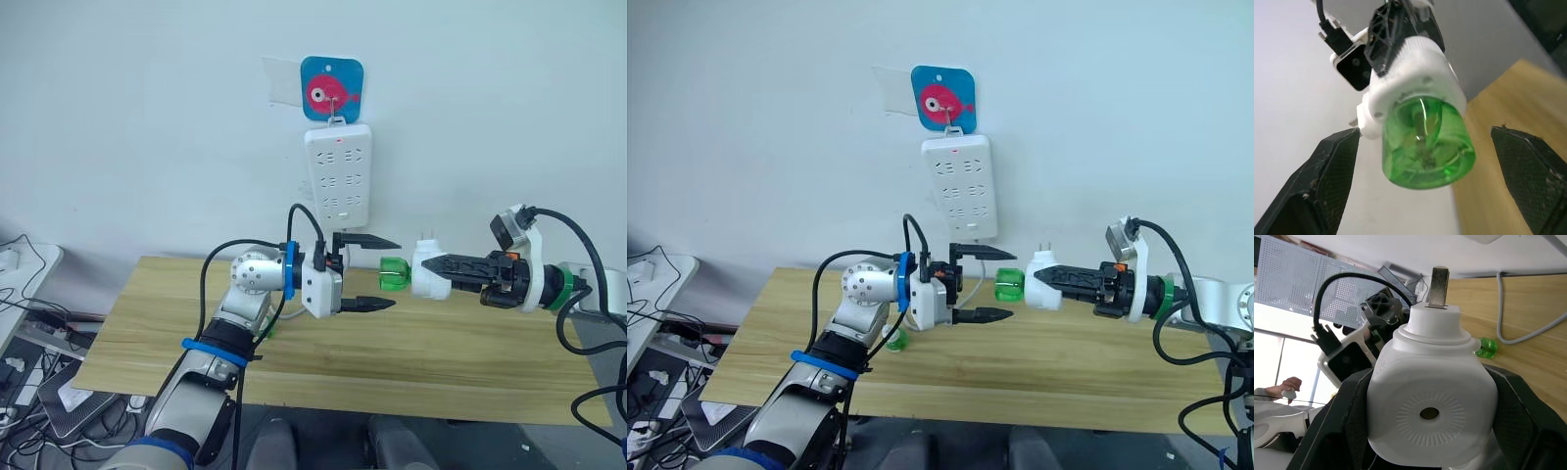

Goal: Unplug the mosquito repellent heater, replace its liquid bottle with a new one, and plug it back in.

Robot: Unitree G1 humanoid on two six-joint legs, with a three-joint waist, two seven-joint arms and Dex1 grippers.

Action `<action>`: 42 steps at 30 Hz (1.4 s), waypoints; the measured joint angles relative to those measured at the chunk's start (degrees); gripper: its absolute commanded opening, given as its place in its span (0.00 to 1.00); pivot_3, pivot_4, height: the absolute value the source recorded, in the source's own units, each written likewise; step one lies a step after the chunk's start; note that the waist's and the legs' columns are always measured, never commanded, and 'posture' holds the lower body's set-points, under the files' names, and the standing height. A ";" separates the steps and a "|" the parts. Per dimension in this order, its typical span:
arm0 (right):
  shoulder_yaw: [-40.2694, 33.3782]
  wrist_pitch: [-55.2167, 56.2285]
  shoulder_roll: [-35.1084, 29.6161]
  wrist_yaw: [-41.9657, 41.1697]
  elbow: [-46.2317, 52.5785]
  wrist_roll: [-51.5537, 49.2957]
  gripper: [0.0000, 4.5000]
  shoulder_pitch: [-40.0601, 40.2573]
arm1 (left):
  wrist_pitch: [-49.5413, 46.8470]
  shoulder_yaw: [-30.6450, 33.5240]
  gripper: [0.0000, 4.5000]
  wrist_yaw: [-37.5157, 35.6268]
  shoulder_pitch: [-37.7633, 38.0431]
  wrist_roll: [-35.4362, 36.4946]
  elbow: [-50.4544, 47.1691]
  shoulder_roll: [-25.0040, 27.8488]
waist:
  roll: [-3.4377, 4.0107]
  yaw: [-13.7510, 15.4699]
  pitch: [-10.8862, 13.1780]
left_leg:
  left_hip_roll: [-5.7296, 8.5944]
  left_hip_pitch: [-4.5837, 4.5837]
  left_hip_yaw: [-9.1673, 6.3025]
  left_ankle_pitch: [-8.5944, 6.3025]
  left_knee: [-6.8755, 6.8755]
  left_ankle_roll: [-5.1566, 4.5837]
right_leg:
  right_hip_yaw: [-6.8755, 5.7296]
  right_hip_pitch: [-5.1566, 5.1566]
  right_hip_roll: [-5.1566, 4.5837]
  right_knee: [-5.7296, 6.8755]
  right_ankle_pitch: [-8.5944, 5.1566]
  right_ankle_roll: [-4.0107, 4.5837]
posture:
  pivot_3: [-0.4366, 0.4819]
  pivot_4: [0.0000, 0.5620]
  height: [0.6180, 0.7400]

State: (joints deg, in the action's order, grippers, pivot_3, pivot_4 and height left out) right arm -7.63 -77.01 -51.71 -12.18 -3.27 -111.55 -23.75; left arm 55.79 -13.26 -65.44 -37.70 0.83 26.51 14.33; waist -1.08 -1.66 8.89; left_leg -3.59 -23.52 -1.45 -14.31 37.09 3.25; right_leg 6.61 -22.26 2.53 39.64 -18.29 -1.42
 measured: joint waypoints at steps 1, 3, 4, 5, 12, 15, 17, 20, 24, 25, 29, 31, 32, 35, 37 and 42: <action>0.00 -0.07 0.02 -0.07 -0.25 0.00 0.66 -0.05 | 2.58 0.02 0.99 1.44 -0.66 -1.29 1.37 0.07 | 0.00 0.01 0.00 | 0.01 0.00 0.00 0.00 0.00 0.00 | 0.00 0.00 -0.01 0.00 0.00 -0.01 | 0.47 0.26 1.00; 0.00 -0.21 0.05 -0.10 -0.66 0.00 0.66 -0.18 | 7.66 0.08 0.99 4.65 -1.89 -4.16 3.68 0.29 | 0.00 0.00 0.00 | 0.02 0.00 0.02 0.00 0.00 0.00 | 0.01 0.00 -0.02 0.00 0.01 -0.02 | 0.48 0.27 1.00; 0.00 -0.32 0.05 -0.10 -0.77 0.00 0.66 -0.30 | 10.70 0.07 0.99 6.65 -2.62 -5.73 4.82 0.48 | 0.00 -0.01 0.00 | 0.01 0.00 0.02 0.00 0.00 0.00 | 0.01 0.00 -0.02 0.00 0.01 -0.02 | 0.48 0.27 1.00; 0.00 -0.39 0.06 -0.10 -0.82 0.00 0.66 -0.42 | 12.62 0.11 0.99 8.23 -3.07 -6.85 5.59 0.62 | 0.00 -0.01 0.00 | 0.01 0.00 0.01 0.00 -0.01 0.00 | 0.00 0.00 -0.02 0.01 0.01 -0.02 | 0.48 0.27 1.00; 0.00 -0.67 0.11 -0.09 -0.98 0.00 0.66 -0.65 | 22.40 0.05 0.99 18.97 -5.70 -16.53 10.84 1.63 | 0.00 0.00 0.00 | 0.01 0.00 0.01 0.00 0.00 -0.01 | 0.00 0.00 -0.03 0.08 0.01 -0.02 | 0.48 0.27 1.00; 0.00 -0.80 0.18 -0.09 -0.98 0.00 0.66 -0.65 | 23.40 -0.10 0.99 22.75 -6.22 -19.44 12.83 2.22 | 0.00 -0.01 0.00 | 0.01 0.02 0.00 0.00 0.01 -0.01 | -0.02 0.00 -0.03 0.15 0.01 -0.02 | 0.47 0.27 1.00; 0.00 -0.79 0.51 -0.08 -0.93 0.00 0.66 -0.63 | 23.45 -0.40 0.99 25.19 -6.89 -21.26 14.30 2.42 | 0.00 -0.01 0.00 | 0.01 0.02 -0.01 0.01 0.02 -0.01 | -0.03 0.00 -0.03 0.20 0.01 -0.02 | 0.47 0.27 1.00; 0.00 -0.77 0.85 -0.08 -0.71 0.00 0.66 -0.50 | 23.53 -1.19 0.87 28.24 -7.72 -23.43 14.79 2.54 | 0.00 -0.01 0.00 | 0.02 0.02 -0.01 0.01 0.05 -0.01 | -0.03 0.00 -0.03 0.22 0.01 -0.02 | 0.47 0.27 1.00; -0.04 -0.60 0.95 -0.11 -0.39 -0.02 0.66 -0.47 | 23.65 -2.69 0.59 31.62 -8.25 -25.57 15.00 3.48 | 0.01 -0.07 0.00 | 0.01 0.04 0.00 0.01 0.04 -0.02 | -0.03 0.00 -0.03 0.26 0.01 -0.02 | 0.47 0.27 1.00; -0.04 -0.48 0.99 -0.14 -0.40 -0.05 0.66 -0.46 | 23.72 -2.82 0.52 32.52 -8.25 -25.76 15.23 3.52 | 0.01 -0.06 0.00 | 0.01 0.04 -0.01 0.02 0.04 -0.02 | -0.04 0.00 -0.03 0.26 0.01 -0.02 | 0.47 0.27 1.00; -0.05 -0.34 1.01 -0.23 -0.40 -0.18 0.66 -0.47 | 24.22 -4.40 0.51 35.33 -8.99 -26.21 16.09 4.36 | 0.01 -0.05 0.00 | 0.01 0.04 0.00 0.02 0.05 -0.02 | -0.03 0.00 -0.03 0.27 0.01 -0.02 | 0.47 0.27 1.00; -0.05 -0.36 1.01 -0.18 -0.40 -0.35 0.66 -0.47 | 24.31 -5.14 0.51 36.18 -9.22 -26.16 16.20 4.77 | 0.01 -0.05 0.00 | 0.01 0.04 0.00 0.02 0.06 -0.02 | -0.03 0.00 -0.03 0.28 0.01 -0.02 | 0.47 0.27 1.00; -0.03 -0.48 1.01 -0.10 -0.40 -0.45 0.66 -0.47 | 24.16 -6.45 0.51 36.09 -9.35 -24.70 16.39 5.18 | 0.01 -0.05 0.00 | 0.01 0.04 0.00 0.02 0.05 -0.02 | -0.04 0.00 -0.03 0.29 0.01 -0.02 | 0.47 0.27 1.00; 0.02 -0.50 0.87 0.33 -0.64 -0.47 0.66 -0.48 | 18.91 -12.59 0.51 29.82 -9.07 -12.87 15.62 6.34 | 0.01 -0.08 -0.01 | 0.01 0.04 -0.01 0.02 0.05 -0.02 | -0.04 0.00 -0.03 0.30 0.01 -0.02 | 0.48 0.27 1.00; 0.15 -0.49 0.23 0.60 -0.68 -0.39 0.66 -0.48 | 10.79 -16.15 0.51 21.39 -7.17 -1.27 11.31 6.92 | 0.02 -0.16 0.00 | 0.00 0.04 0.00 0.02 0.05 -0.01 | -0.04 -0.01 -0.03 0.31 0.01 -0.01 | 0.48 0.26 1.00; 1.27 -0.85 -2.45 -0.39 2.26 -0.90 0.66 -0.36 | -43.21 -19.29 0.51 -1.21 -3.00 34.19 -12.70 13.11 | 0.18 -0.43 0.11 | -0.07 0.03 -0.30 0.07 0.06 -0.09 | -0.27 -0.03 0.06 0.38 -0.01 0.00 | 0.49 0.26 1.00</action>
State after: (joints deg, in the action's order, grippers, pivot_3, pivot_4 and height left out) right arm -6.36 -77.86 -54.16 -12.56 -1.00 -112.45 -24.11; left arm 12.58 -32.54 -66.64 -40.69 35.03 13.81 27.44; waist -0.90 -2.08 9.00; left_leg -3.66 -23.49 -1.75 -14.24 37.15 3.15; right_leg 6.34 -22.29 2.60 40.01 -18.30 -1.42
